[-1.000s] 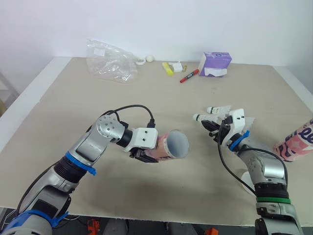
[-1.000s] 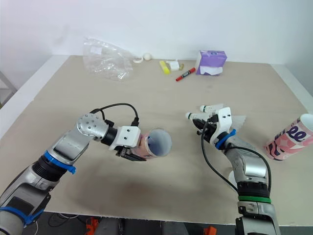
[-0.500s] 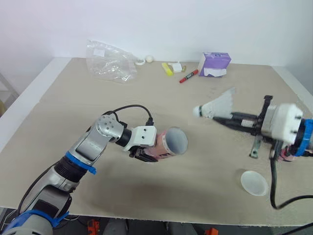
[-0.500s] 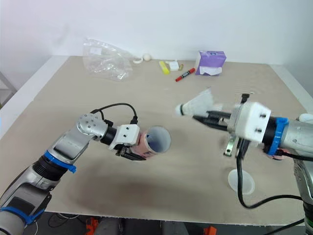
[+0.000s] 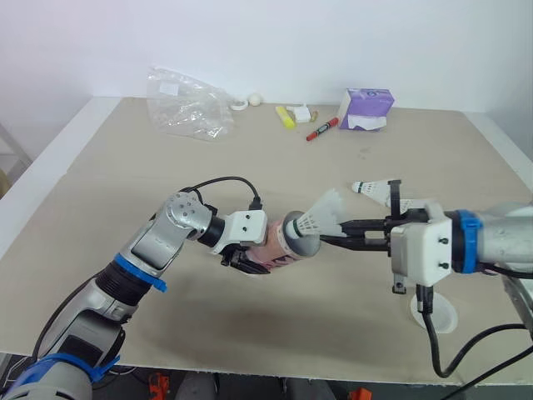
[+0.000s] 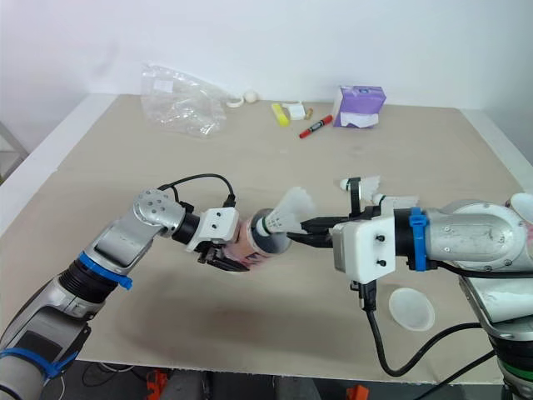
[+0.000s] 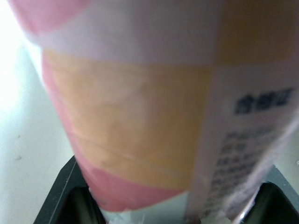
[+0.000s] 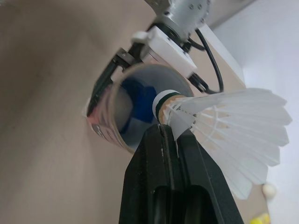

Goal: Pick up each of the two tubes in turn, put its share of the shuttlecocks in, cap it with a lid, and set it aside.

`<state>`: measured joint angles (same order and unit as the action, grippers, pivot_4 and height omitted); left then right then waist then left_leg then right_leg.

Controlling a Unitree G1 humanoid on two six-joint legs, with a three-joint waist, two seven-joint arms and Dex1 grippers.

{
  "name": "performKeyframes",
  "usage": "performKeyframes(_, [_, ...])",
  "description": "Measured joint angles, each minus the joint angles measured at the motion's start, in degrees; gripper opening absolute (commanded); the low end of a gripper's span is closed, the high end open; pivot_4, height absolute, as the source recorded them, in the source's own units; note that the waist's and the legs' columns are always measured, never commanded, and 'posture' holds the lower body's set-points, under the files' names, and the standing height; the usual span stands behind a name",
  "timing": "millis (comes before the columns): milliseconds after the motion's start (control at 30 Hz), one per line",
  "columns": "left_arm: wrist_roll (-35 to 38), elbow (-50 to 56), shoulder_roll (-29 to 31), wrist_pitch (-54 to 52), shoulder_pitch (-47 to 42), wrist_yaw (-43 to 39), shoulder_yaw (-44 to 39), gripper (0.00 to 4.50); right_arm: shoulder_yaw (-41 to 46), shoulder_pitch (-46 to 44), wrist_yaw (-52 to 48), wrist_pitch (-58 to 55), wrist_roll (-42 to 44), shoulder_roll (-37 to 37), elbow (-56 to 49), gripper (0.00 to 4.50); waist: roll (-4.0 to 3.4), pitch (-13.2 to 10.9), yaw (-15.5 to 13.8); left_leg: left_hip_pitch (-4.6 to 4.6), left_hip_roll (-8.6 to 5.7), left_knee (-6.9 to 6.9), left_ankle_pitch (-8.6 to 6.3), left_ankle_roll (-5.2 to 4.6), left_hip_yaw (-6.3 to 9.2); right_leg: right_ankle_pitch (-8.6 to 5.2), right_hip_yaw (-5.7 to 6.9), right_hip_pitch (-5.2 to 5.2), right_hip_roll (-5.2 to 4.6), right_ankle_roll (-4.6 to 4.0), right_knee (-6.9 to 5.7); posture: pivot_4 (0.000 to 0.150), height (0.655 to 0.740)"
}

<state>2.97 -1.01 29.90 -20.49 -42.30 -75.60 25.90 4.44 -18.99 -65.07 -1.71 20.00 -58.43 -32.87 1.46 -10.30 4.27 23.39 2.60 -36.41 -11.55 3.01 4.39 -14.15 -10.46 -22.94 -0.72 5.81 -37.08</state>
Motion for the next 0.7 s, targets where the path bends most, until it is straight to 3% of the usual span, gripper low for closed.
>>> performKeyframes(33, [0.18, 0.21, -0.01, -0.81, 0.00, 0.14, -0.03, 2.73, -0.27, 0.07, -0.26, 0.52, -0.29, -0.01, -0.01, 0.06, 0.01, 0.00, 0.00, 0.00, 0.00, 0.00, 0.00, 0.00, 0.00, 0.00, 0.00, 0.00, 0.00, 0.00, 0.00, 0.150, 0.7400])
performKeyframes(200, [0.54, 0.46, -0.01, -2.01, 0.00, 0.29, -0.12, 2.73, -0.51, -0.09, -0.93, 1.02, -0.63, -0.01, -0.01, 1.34, 0.00, 0.00, 0.01, 0.00, 0.00, 0.01, 0.00, 0.00, 0.00, 0.00, 0.00, 0.00, 0.00, 0.00, 0.00, 0.150, 0.7400])
performKeyframes(267, [0.56, 0.44, -0.01, -2.23, 0.00, 0.38, -0.12, 2.73, 0.14, -0.12, -0.85, -0.50, 1.15, -0.02, -0.16, 2.34, 0.01, 0.00, 0.01, 0.00, 0.00, 0.01, 0.00, 0.00, 0.00, 0.00, 0.00, 0.00, 0.00, 0.00, 0.00, 0.150, 0.7400])
performKeyframes(300, [0.56, 0.43, -0.01, -2.29, 0.00, 0.39, -0.11, 2.73, 0.39, -0.11, -0.84, -0.75, 1.38, -0.03, -0.19, 2.60, 0.01, 0.00, 0.01, 0.00, 0.00, 0.01, 0.00, 0.00, 0.00, 0.00, 0.00, 0.00, 0.00, 0.00, 0.00, 0.150, 0.7400])
performKeyframes(333, [0.56, 0.38, -0.02, -2.36, 0.00, 0.42, -0.10, 2.73, 2.04, -0.03, -0.19, -2.90, 3.66, -0.05, -0.88, 3.60, 0.00, 0.00, 0.01, -0.01, 0.00, 0.00, 0.00, 0.00, 0.00, 0.00, 0.00, 0.01, 0.00, 0.00, 0.00, 0.150, 0.7400])
performKeyframes(367, [0.56, 0.38, -0.02, -2.36, 0.00, 0.42, -0.10, 2.73, 2.20, -0.03, -0.09, -2.98, 3.77, -0.05, -0.90, 3.60, 0.00, 0.00, 0.00, 0.00, 0.00, 0.00, 0.00, 0.00, 0.00, 0.00, 0.00, 0.01, 0.00, 0.00, 0.00, 0.150, 0.7400])
performKeyframes(433, [0.56, 0.26, -0.04, -2.35, -0.05, 0.43, -0.04, 2.73, 4.81, 0.49, 3.09, -7.03, 7.36, 1.57, -1.51, 4.29, 0.04, 0.01, 0.00, 0.00, 0.00, 0.00, 0.00, 0.00, 0.01, 0.00, 0.00, 0.02, 0.00, -0.01, 0.00, 0.150, 0.7400])
performKeyframes(600, [0.55, 0.09, -0.21, -2.30, -0.31, 0.50, 0.27, 2.73, 14.60, 6.57, 14.26, -18.25, 14.64, 7.75, 1.77, 4.43, 0.23, 0.04, -0.14, 0.01, -0.01, -0.01, 0.00, -0.01, 0.04, 0.00, 0.00, 0.08, 0.00, -0.02, 0.01, 0.150, 0.7400])
performKeyframes(700, [0.55, 0.09, -0.24, -2.17, -0.35, 0.54, 0.33, 2.73, 20.44, 12.40, 21.04, -22.77, 14.39, 11.60, 8.85, 4.43, 0.21, 0.04, -0.17, -0.02, -0.02, 0.00, 0.00, -0.01, 0.04, 0.00, 0.00, 0.08, 0.00, -0.02, 0.00, 0.150, 0.7400])
